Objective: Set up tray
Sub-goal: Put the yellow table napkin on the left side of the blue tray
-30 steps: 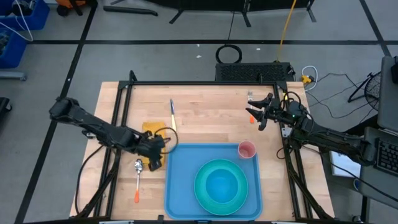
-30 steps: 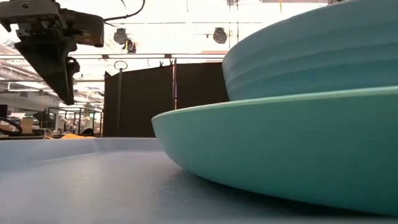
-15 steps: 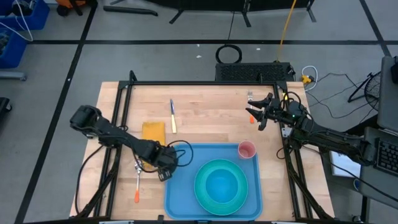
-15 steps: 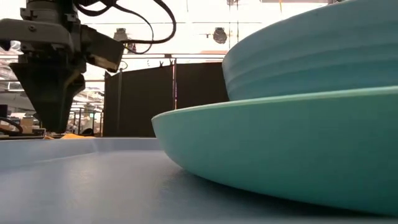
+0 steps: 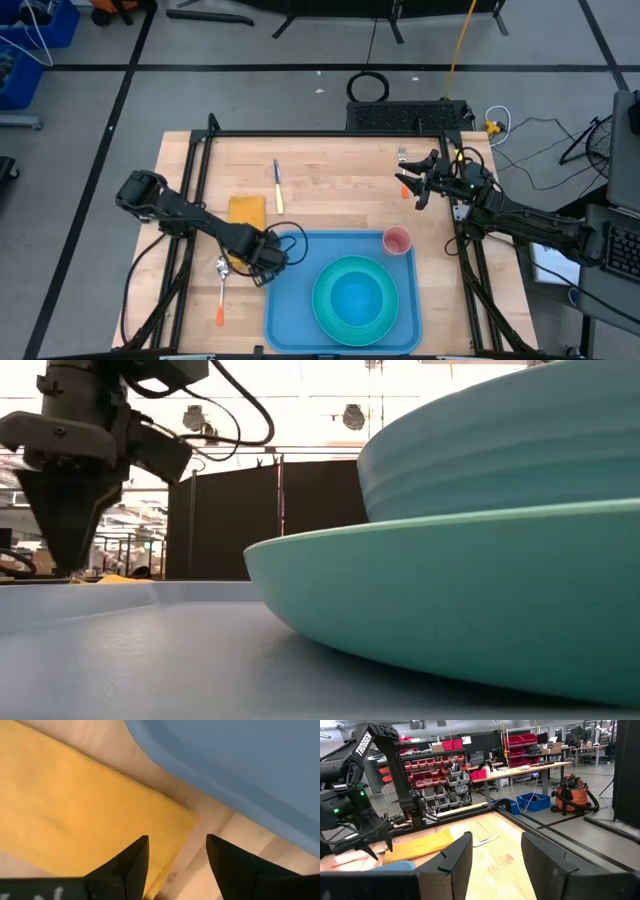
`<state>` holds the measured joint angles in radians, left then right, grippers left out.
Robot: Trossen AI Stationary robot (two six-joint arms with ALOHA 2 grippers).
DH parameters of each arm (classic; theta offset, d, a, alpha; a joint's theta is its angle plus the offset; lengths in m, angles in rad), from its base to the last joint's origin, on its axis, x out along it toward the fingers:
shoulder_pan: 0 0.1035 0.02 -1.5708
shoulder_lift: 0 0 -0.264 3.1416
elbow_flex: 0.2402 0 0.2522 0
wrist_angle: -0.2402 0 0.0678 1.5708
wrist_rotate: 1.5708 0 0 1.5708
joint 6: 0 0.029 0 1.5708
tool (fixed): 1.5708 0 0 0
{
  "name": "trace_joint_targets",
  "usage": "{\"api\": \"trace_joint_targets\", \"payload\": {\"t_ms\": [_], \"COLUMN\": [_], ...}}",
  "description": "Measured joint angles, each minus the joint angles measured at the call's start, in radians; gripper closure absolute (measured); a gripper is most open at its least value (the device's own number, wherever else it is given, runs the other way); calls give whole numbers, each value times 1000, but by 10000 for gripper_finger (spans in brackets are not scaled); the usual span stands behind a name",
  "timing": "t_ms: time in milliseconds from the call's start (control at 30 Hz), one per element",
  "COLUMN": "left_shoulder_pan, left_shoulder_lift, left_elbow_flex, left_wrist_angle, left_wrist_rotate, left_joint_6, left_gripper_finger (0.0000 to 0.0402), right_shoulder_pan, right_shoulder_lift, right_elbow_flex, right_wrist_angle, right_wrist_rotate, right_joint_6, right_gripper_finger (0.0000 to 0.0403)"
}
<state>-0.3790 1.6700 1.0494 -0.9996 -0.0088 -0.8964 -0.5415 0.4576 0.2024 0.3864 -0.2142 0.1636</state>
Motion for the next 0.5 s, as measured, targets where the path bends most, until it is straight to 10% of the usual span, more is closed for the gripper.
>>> {"api": "trace_joint_targets", "payload": {"t_ms": [500], "left_shoulder_pan": [21], "left_shoulder_lift": [7], "left_elbow_flex": [54], "left_wrist_angle": [20], "left_wrist_rotate": [-95], "left_joint_6": [24], "left_gripper_finger": [202], "right_shoulder_pan": [0], "right_shoulder_lift": [0], "right_elbow_flex": [0], "right_wrist_angle": [7], "right_wrist_rotate": [1], "right_joint_6": [19], "right_gripper_finger": [243]}}
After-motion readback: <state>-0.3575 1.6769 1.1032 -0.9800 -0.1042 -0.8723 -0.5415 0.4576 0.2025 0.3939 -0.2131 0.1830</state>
